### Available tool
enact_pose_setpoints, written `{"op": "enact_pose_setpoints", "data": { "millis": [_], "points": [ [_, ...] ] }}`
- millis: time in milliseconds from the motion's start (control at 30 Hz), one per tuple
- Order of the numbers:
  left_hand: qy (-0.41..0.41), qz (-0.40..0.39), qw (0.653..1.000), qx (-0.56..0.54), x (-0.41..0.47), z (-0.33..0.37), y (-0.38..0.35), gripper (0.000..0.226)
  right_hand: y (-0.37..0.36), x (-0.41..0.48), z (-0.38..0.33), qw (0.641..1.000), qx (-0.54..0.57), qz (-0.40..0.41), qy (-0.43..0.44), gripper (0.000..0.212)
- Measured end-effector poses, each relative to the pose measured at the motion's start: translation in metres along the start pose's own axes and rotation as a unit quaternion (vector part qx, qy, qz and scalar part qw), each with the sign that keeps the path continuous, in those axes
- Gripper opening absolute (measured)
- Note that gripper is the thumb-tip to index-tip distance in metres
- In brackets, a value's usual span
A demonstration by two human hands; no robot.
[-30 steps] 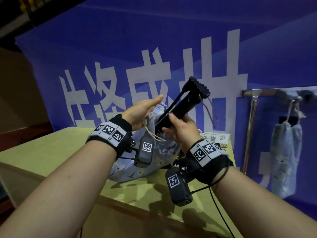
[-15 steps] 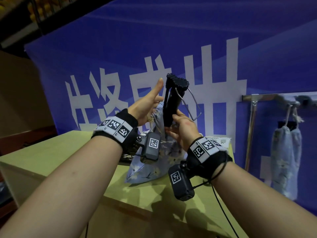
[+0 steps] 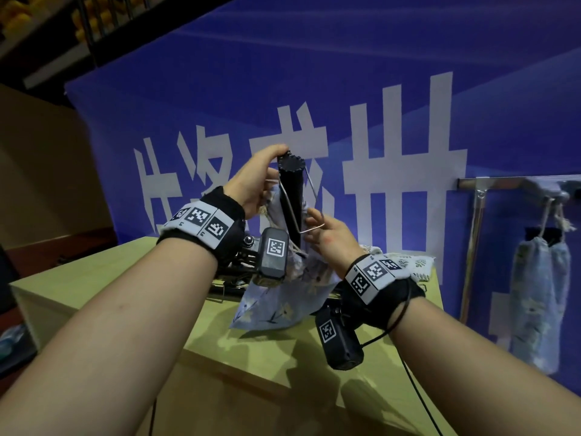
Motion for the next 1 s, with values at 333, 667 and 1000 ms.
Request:
{"op": "enact_pose_setpoints", "data": {
  "millis": [333, 667, 1000],
  "points": [
    [0.017, -0.045, 0.997, -0.062, 0.003, -0.006, -0.018, 0.036, 0.051, -0.013, -0.011, 0.98, -0.126, 0.151, 0.033, 0.03],
    [0.034, -0.009, 0.993, -0.111, 0.003, -0.002, -0.018, 0.03, 0.049, -0.03, -0.011, 0.966, -0.25, 0.067, 0.01, 0.043],
    [0.043, -0.023, 0.997, -0.059, -0.004, 0.001, -0.032, 0.034, 0.055, -0.037, -0.033, 0.97, -0.231, 0.066, 0.042, 0.049]
  ]
}}
Point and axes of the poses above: each hand's wrist, its own x-axis towards the middle knuckle, its own y-axis out of the back of the hand, z = x × y, the point moved 10 cm from there along x, towards the middle knuckle, and after that the axes turned 2 degrees about z, right-handed, at the moved point
